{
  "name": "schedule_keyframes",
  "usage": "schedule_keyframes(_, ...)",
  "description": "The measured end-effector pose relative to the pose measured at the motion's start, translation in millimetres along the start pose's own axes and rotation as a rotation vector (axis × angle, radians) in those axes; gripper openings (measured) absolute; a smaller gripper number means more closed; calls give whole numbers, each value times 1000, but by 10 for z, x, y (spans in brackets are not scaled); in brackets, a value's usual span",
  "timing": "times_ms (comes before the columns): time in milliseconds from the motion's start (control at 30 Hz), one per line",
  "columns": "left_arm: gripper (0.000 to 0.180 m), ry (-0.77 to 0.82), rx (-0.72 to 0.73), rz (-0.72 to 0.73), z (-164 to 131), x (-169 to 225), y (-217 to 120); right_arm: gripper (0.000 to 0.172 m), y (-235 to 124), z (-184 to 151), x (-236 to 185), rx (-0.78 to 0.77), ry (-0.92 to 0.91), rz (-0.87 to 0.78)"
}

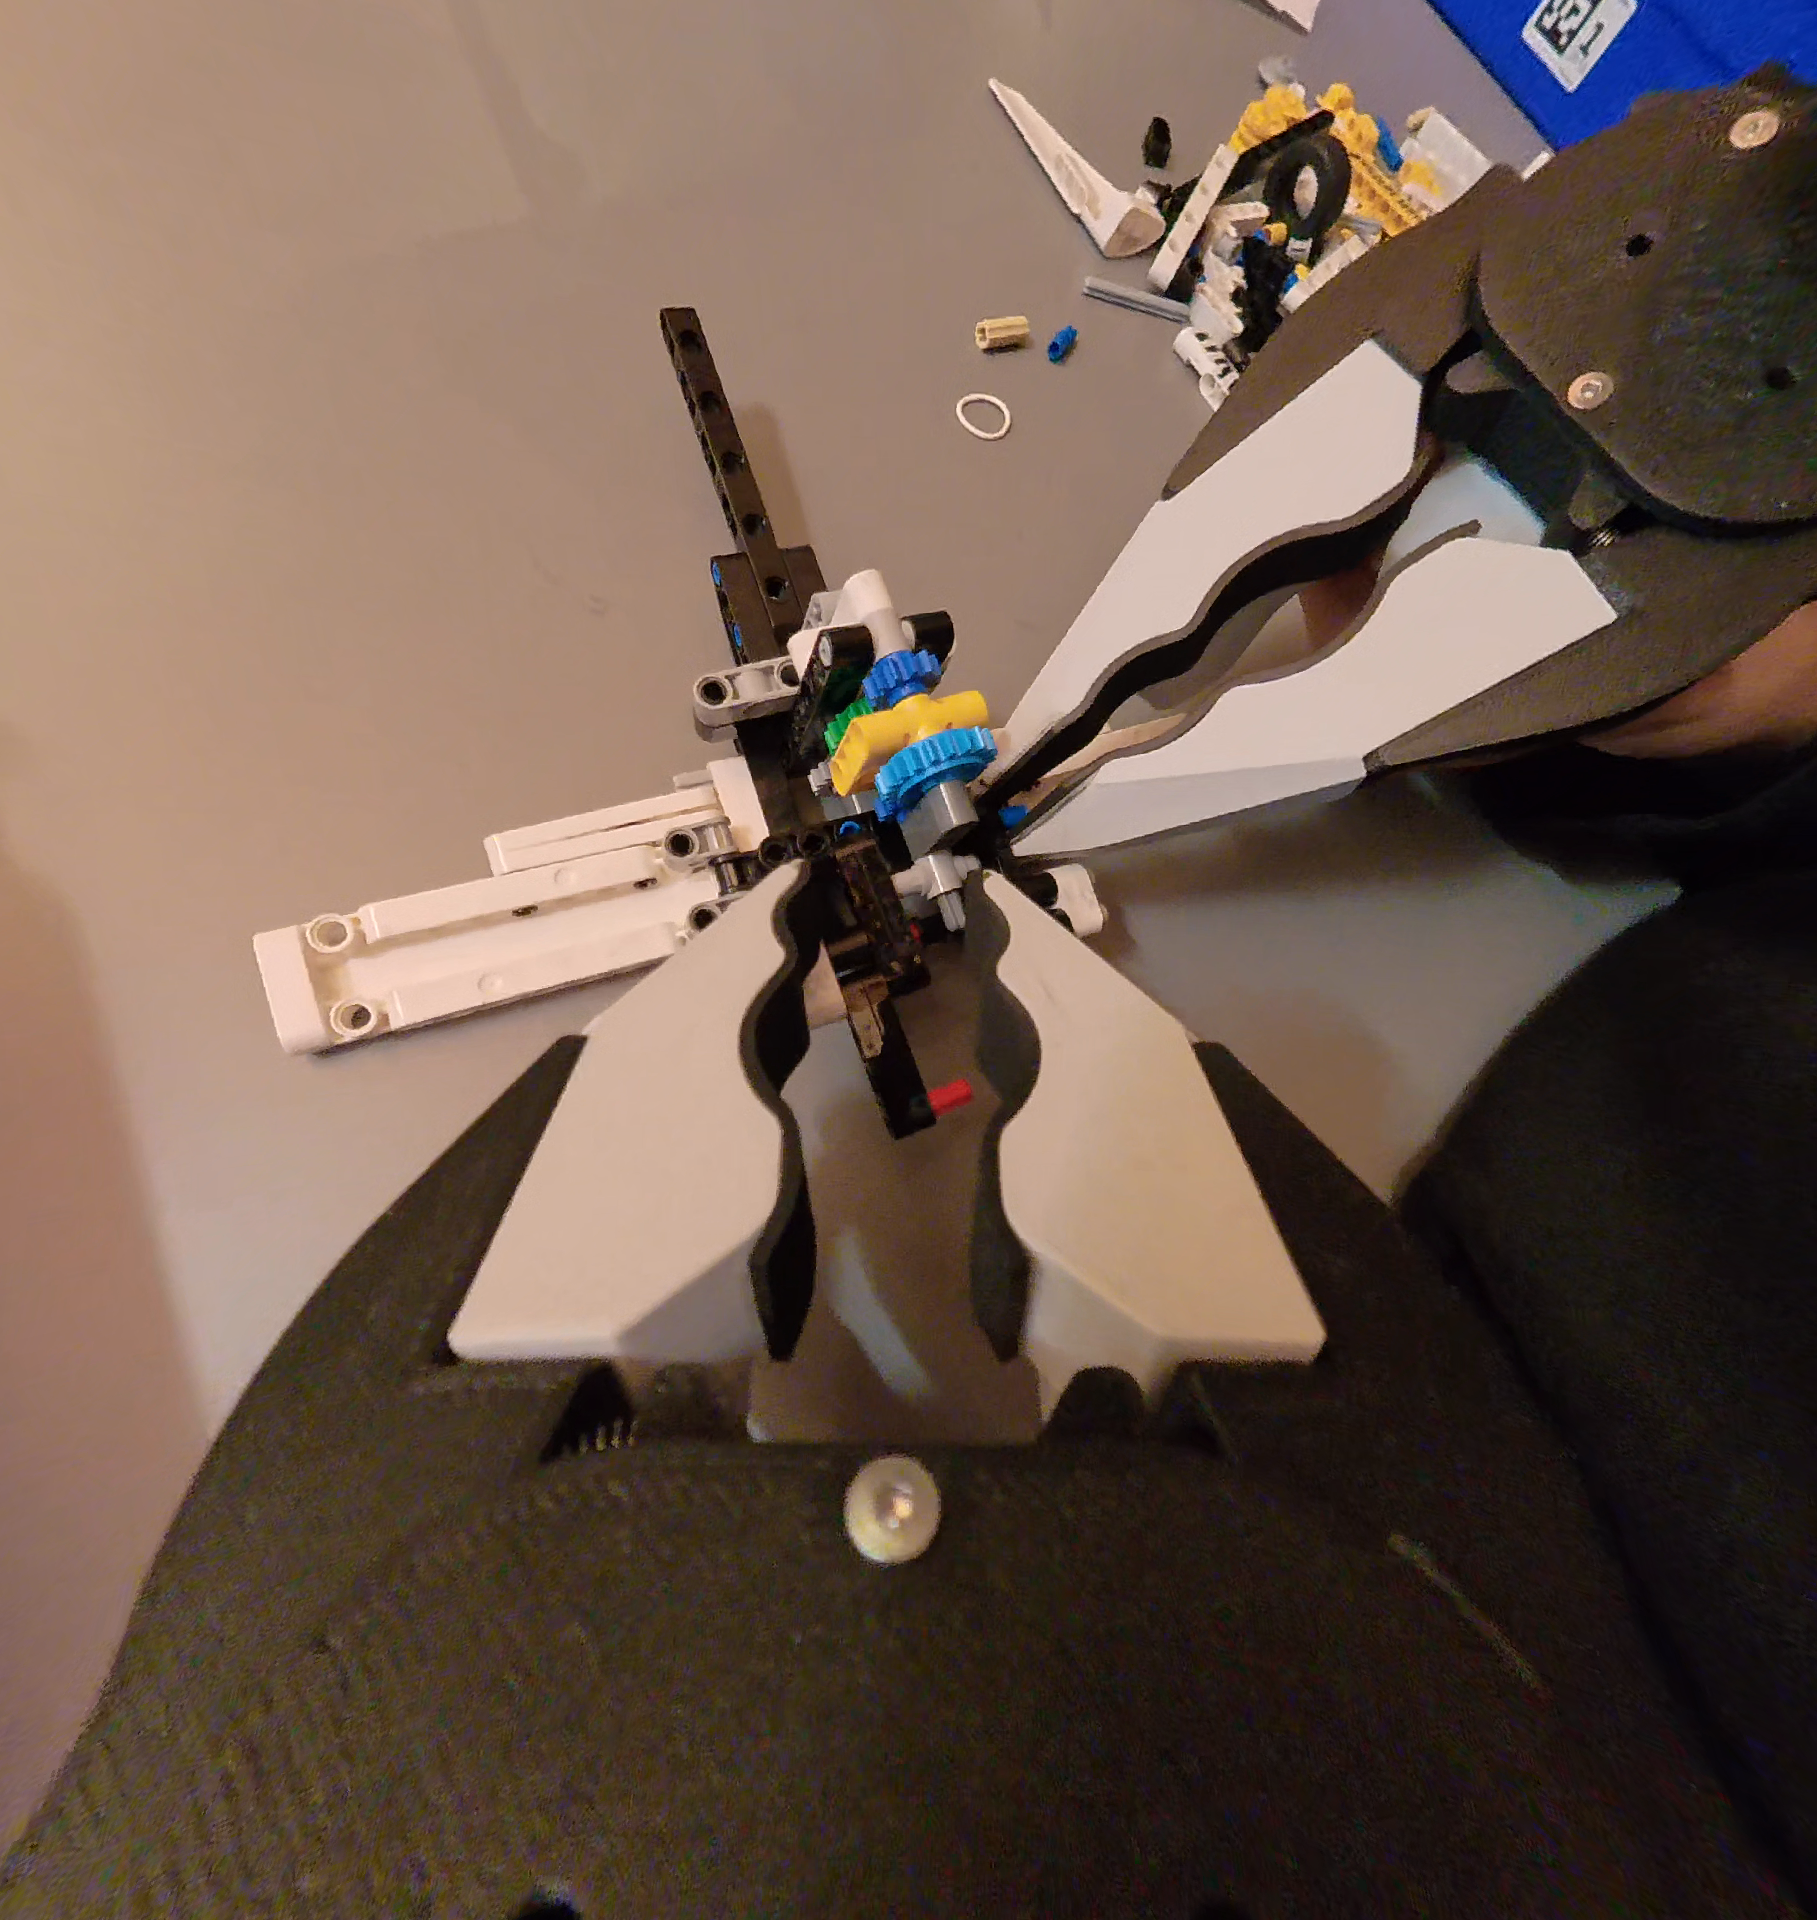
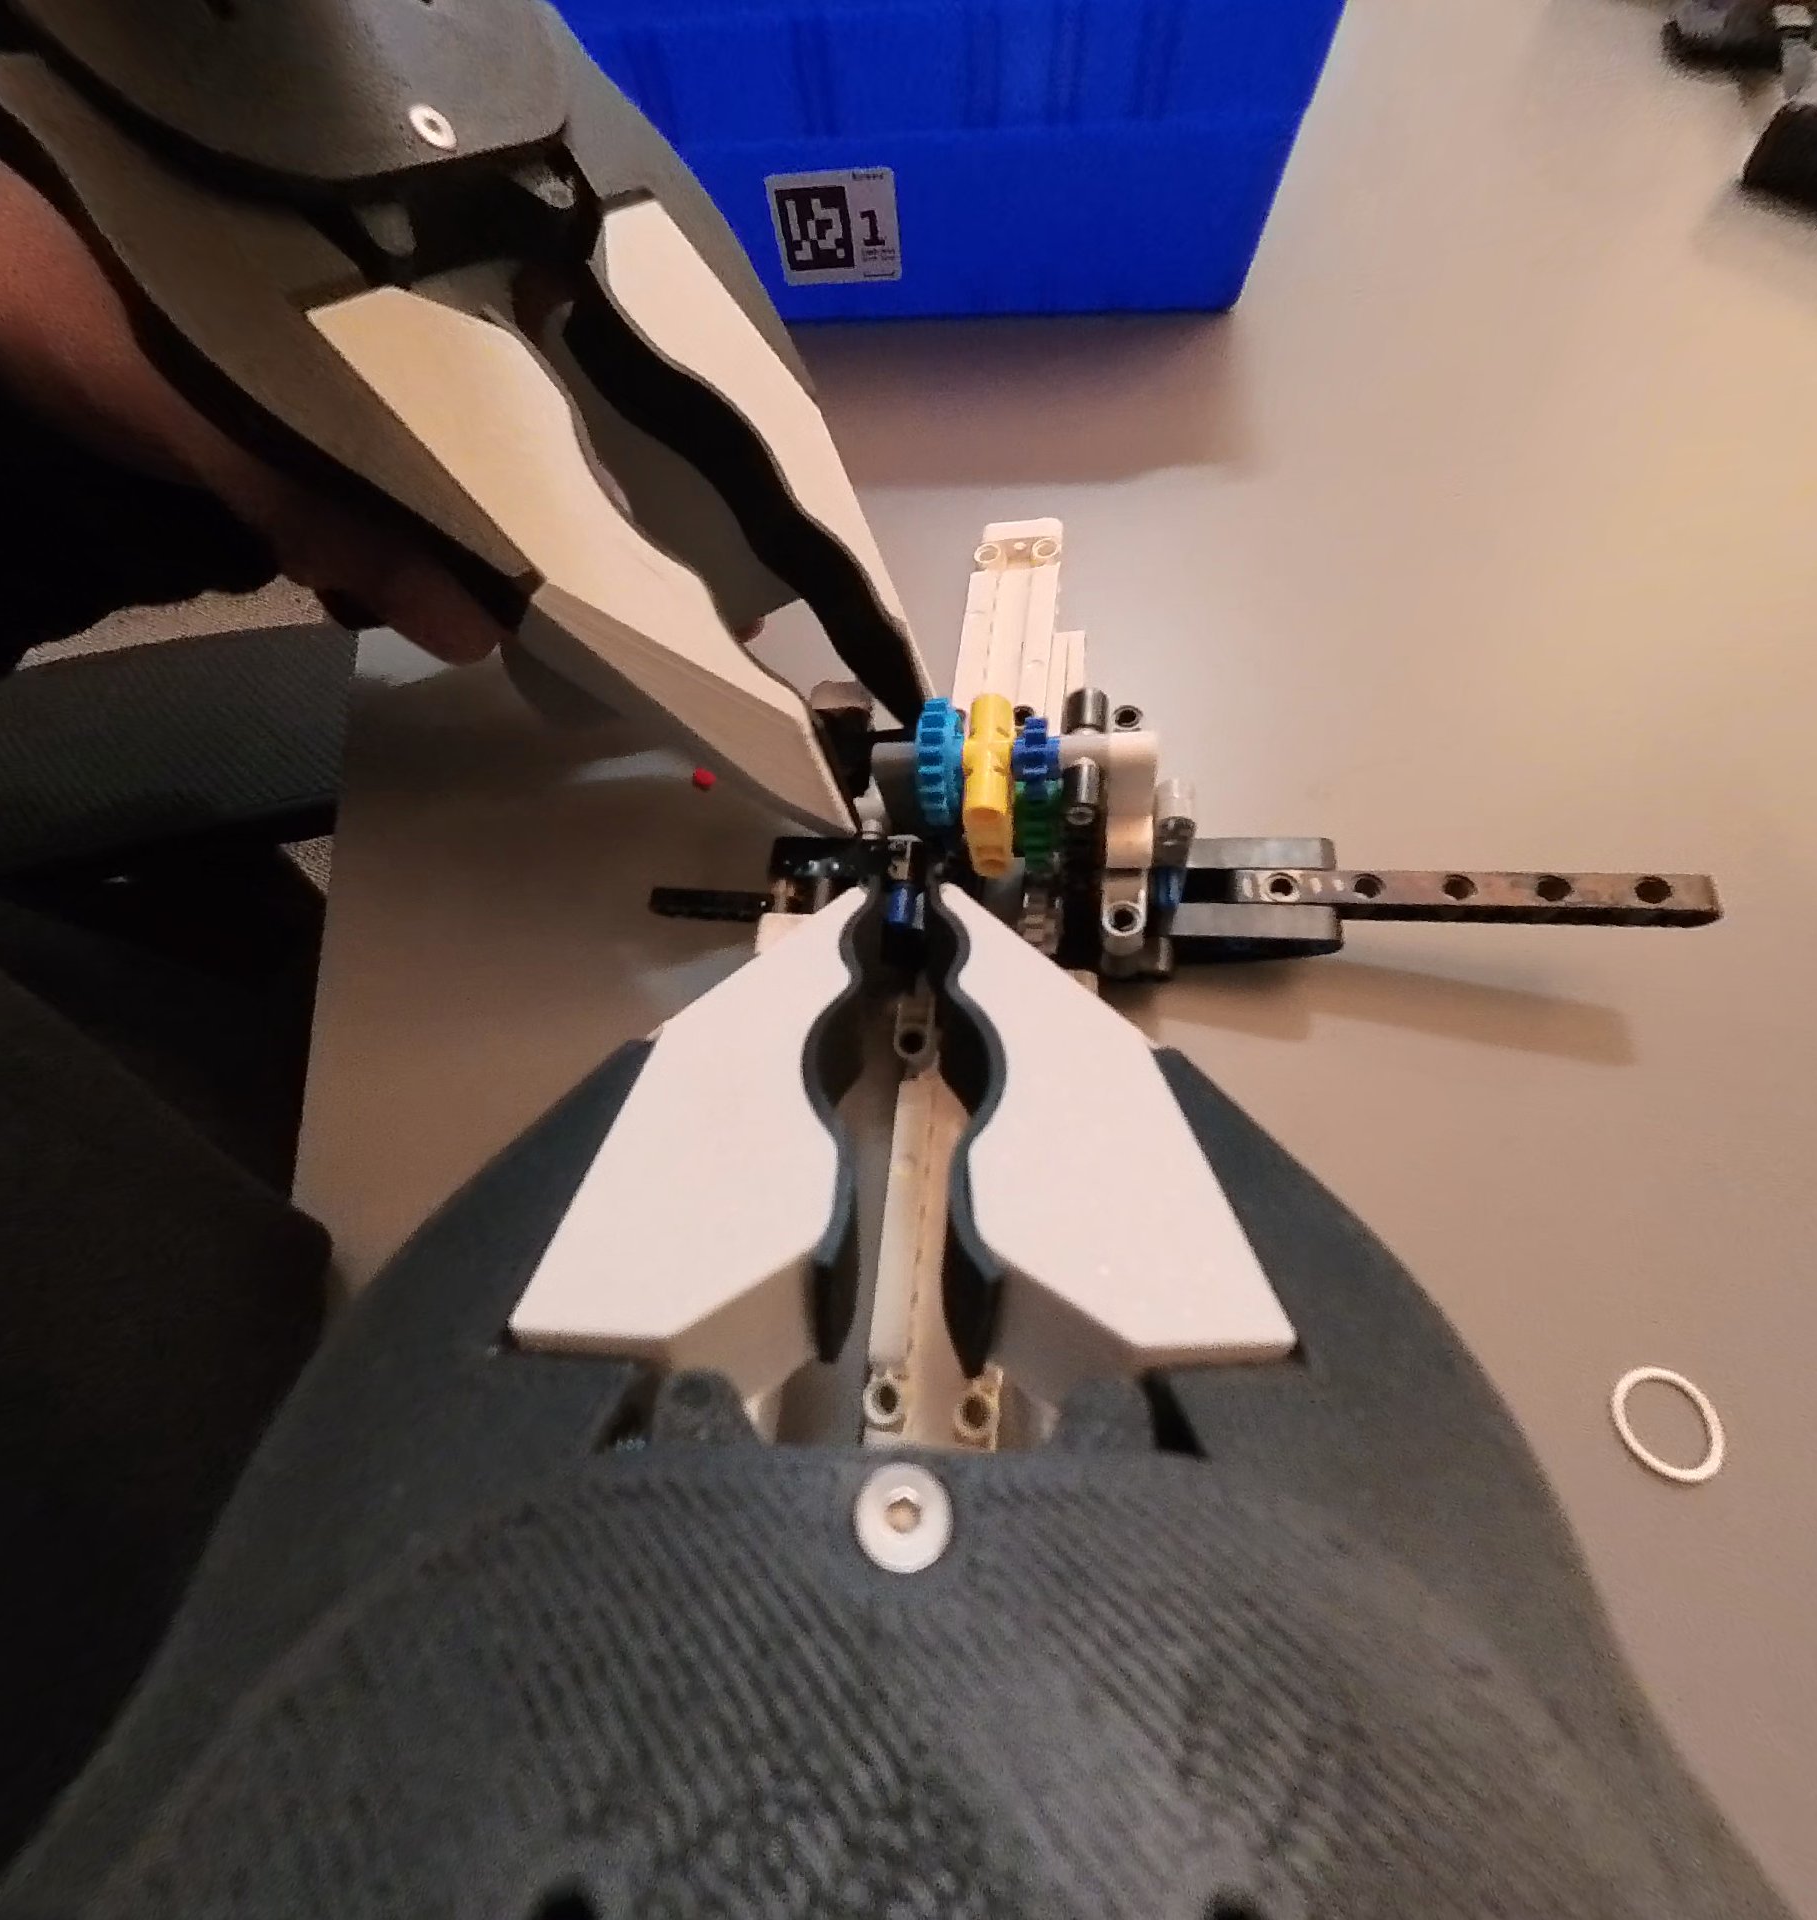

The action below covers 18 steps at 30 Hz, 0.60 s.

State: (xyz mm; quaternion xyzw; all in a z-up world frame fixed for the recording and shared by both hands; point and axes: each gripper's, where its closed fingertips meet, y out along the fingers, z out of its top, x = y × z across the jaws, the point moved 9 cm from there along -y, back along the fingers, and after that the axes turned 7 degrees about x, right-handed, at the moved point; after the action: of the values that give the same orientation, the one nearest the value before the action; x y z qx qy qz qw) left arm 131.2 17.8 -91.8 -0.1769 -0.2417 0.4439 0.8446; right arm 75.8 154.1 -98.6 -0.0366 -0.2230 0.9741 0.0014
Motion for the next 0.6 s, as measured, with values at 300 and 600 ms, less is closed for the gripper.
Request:
schedule_keyframes(300,62,-46,26,31,-76,59,25,4,2,-2,-12,1,-3,-12)
schedule_keyframes(600,34,-26,-6,33,-42,101,42,2,2,-4,-22,-4,9,28)
